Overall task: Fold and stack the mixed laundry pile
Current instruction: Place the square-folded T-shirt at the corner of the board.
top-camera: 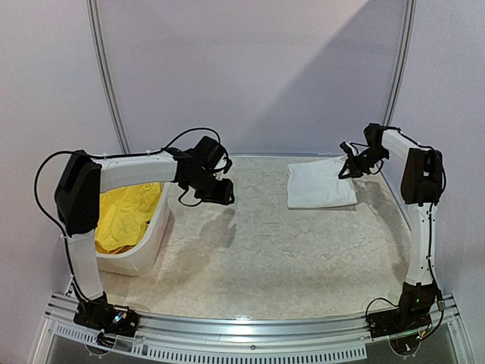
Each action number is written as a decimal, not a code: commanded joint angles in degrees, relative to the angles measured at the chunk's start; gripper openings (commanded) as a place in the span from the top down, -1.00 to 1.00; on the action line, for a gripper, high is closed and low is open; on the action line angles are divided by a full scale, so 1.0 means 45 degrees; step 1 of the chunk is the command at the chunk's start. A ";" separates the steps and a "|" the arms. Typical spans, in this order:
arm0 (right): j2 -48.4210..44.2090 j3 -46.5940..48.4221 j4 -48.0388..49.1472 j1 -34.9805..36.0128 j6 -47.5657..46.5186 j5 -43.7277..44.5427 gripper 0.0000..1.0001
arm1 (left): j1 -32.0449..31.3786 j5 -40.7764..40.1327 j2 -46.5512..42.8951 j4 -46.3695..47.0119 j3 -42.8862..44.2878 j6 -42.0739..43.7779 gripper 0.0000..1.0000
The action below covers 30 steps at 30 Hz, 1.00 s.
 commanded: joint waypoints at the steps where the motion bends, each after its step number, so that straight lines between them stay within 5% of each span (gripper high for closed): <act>1: 0.1280 0.2356 -0.0553 -0.1135 -0.0541 0.1805 1.00 | -0.0640 -0.0374 -0.0614 -0.0886 -0.0377 0.0404 0.10; 7: 0.2402 0.4229 0.0234 -0.1630 -0.0954 0.3507 1.00 | -0.1023 -0.0580 -0.1123 -0.1260 -0.0640 0.0554 0.10; 30: 0.3264 0.4713 0.3874 -0.1754 -0.2003 0.8449 0.98 | -0.1460 -0.0891 -0.1298 -0.1511 -0.0989 0.0443 0.10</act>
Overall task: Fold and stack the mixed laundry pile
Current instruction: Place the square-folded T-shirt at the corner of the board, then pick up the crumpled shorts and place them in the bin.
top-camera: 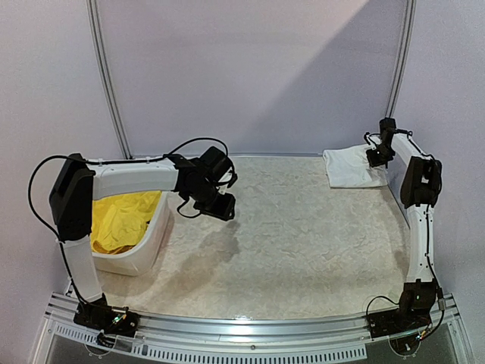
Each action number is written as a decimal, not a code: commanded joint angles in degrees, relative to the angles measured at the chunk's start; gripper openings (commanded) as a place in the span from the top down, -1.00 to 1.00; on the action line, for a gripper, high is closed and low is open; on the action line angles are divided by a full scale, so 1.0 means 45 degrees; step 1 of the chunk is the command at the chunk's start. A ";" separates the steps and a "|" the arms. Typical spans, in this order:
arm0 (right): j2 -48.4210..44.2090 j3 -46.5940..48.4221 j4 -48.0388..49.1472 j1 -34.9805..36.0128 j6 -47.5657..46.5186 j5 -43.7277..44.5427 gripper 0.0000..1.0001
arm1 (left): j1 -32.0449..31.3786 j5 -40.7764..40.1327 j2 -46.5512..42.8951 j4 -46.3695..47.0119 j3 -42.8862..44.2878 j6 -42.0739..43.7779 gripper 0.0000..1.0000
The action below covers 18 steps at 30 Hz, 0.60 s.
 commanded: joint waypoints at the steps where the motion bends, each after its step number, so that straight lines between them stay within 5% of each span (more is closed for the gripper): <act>1: 0.0522 0.0361 0.0967 -0.0090 -0.0147 0.1116 0.97 | -0.0264 -0.0254 -0.0465 -0.0263 -0.0066 0.0041 0.10; 4: 0.0635 0.0342 0.1421 -0.0116 0.0057 0.1965 0.77 | -0.0303 -0.0341 -0.0519 -0.0304 -0.0048 0.0031 0.11; 7: 0.0482 0.0300 0.1527 -0.0224 0.0428 0.1577 0.08 | -0.0333 -0.0652 -0.0660 -0.0420 0.0044 0.0074 0.11; 9: -0.0119 -0.0229 0.1600 -0.0226 0.0824 0.0871 -0.16 | -0.0343 -0.1003 -0.0806 -0.0470 0.0134 0.0201 0.10; 18: -0.6665 -0.6727 0.3314 -0.0123 0.1446 -0.2946 -0.68 | -0.0507 -0.4806 -0.1163 -0.0693 0.1636 0.1135 0.00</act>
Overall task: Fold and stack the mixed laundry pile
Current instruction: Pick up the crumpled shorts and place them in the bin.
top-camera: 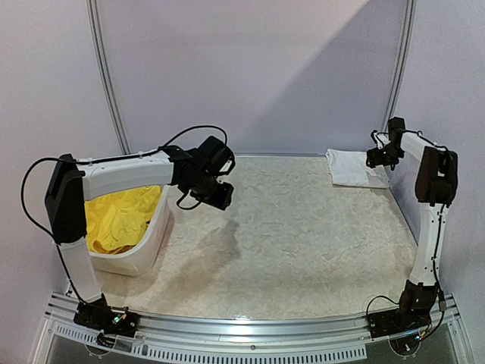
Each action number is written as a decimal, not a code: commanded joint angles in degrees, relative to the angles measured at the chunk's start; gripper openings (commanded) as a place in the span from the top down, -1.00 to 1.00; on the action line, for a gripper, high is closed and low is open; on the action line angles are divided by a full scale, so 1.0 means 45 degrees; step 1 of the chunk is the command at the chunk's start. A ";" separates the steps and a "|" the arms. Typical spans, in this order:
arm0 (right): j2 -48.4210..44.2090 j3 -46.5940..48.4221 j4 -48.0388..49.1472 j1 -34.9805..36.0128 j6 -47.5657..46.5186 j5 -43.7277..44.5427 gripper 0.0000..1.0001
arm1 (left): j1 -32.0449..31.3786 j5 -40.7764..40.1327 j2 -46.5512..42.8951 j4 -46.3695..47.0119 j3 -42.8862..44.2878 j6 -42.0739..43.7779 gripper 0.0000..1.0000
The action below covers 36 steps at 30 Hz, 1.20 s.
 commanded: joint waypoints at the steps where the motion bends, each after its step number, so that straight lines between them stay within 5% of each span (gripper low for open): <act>1: -0.3920 -0.1902 0.0924 0.0147 0.0315 -0.2003 -0.71 | -0.0335 -0.3356 -0.0795 -0.0346 0.1051 0.0657 -0.02; 5: -0.6518 -0.4505 0.1013 0.0198 0.0060 -0.3087 -0.96 | -0.0339 -0.5518 -0.1631 -0.0281 0.1266 0.1314 -0.21; 8: -0.8346 -0.6577 0.1046 0.0201 0.0273 -0.4233 -0.98 | -0.0137 -0.7089 -0.2238 -0.0088 0.1125 0.1214 -0.92; 9: -0.8905 -0.7141 0.1066 0.0207 0.0322 -0.4583 -0.98 | 0.0016 -0.7198 -0.2388 -0.0261 0.1145 0.1083 -0.98; 16: -1.1679 -1.0056 0.0990 0.0249 -0.0174 -0.5744 -0.98 | 0.0417 -0.6496 -0.3624 -0.1724 0.0955 0.2586 -0.99; 25: -1.3672 -1.2163 0.2389 0.0454 0.1586 -0.5426 -0.98 | 0.1298 -0.5874 -0.4524 -0.4081 -0.0543 0.1768 -0.93; 31: -1.4300 -1.2597 0.3009 0.3351 0.1445 -0.3975 -0.97 | 0.2837 -0.4470 -0.4971 -0.4033 -0.1330 0.1638 -0.89; 36: -1.3932 -1.2595 0.3234 0.4165 0.1196 -0.4568 -0.98 | 0.4061 -0.4076 -0.4959 -0.4086 -0.1388 0.1757 -0.86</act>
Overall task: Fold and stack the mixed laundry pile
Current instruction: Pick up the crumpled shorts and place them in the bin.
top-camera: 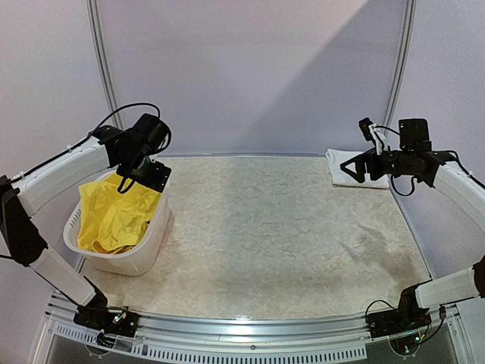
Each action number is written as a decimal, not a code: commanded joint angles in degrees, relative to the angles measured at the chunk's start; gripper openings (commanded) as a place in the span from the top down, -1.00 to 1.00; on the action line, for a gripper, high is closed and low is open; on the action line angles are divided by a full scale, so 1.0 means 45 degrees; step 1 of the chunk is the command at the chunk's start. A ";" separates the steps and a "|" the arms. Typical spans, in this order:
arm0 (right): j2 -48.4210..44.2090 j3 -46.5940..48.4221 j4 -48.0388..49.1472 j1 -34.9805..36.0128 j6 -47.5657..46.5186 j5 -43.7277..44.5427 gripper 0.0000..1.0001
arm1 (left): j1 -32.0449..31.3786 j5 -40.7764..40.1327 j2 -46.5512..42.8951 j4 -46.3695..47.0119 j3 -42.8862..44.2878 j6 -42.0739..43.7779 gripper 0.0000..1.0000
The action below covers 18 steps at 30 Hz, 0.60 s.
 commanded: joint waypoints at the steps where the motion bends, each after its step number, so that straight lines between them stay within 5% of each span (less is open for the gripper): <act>1: 0.0241 -0.0332 0.0466 0.0360 -0.0378 -0.0160 -0.98 | 0.1095 0.0941 -0.0262 -0.0251 -0.0145 -0.0021 -0.84; 8: -0.0831 -0.1753 -0.0234 0.0493 -0.3416 -0.2611 -0.98 | 0.2244 0.1960 0.0506 0.0427 -0.0654 0.0058 -0.77; 18: -0.0747 -0.1774 -0.0788 0.0500 -0.4263 -0.2589 -0.98 | 0.3041 0.3312 0.3418 0.1273 0.0693 0.0562 -0.38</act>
